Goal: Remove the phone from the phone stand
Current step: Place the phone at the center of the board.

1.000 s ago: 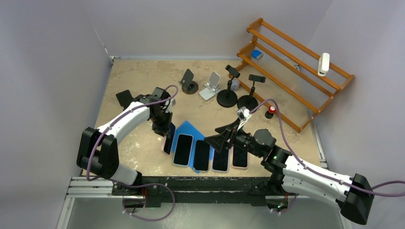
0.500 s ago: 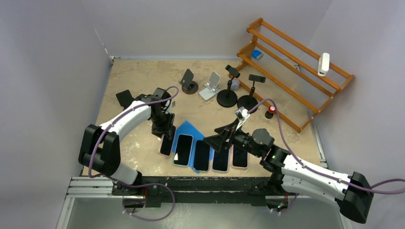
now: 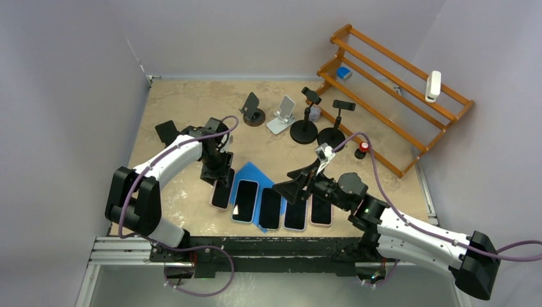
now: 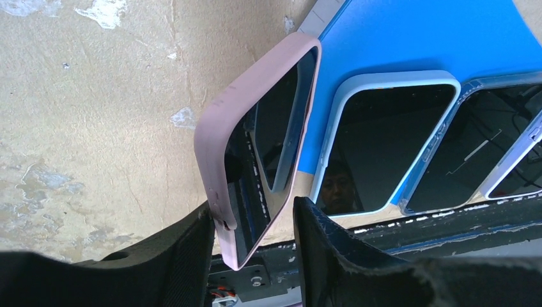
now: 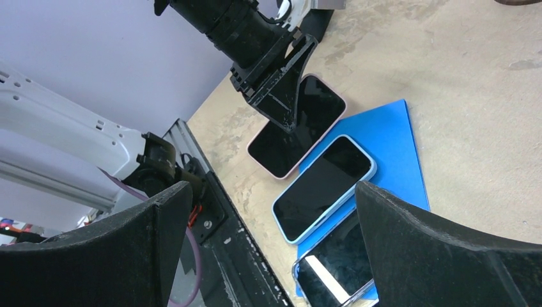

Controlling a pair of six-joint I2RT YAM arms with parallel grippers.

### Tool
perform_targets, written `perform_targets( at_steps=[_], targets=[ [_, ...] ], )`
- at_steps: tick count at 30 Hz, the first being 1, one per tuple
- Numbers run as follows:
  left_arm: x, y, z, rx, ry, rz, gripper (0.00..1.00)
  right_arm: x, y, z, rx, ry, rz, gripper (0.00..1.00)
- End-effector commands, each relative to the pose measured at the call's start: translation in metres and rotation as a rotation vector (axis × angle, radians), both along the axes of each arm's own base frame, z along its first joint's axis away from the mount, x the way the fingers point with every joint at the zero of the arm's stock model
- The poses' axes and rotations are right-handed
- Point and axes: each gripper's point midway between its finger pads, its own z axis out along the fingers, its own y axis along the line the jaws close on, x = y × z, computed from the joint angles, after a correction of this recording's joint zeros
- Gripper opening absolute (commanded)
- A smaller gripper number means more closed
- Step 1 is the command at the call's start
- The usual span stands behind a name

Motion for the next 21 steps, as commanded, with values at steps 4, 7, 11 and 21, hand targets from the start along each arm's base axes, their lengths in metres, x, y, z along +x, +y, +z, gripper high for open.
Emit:
perform_targets(
  at_steps=[4,7,11,21],
  targets=[
    [0.008,0.001,0.003,0.019,-0.003,0.027,0.45,0.002,-0.004,0.016,0.039,-0.054,-0.021,0.98],
    [0.010,0.002,-0.001,0.030,0.005,0.030,0.45,0.002,-0.005,0.016,0.039,-0.055,-0.021,0.98],
    [0.015,0.004,-0.007,0.049,0.009,0.029,0.45,0.002,-0.005,0.016,0.038,-0.053,-0.022,0.98],
    [0.023,0.012,-0.021,0.096,0.013,0.027,0.42,0.002,-0.008,0.015,0.031,-0.056,-0.029,0.98]
  ],
)
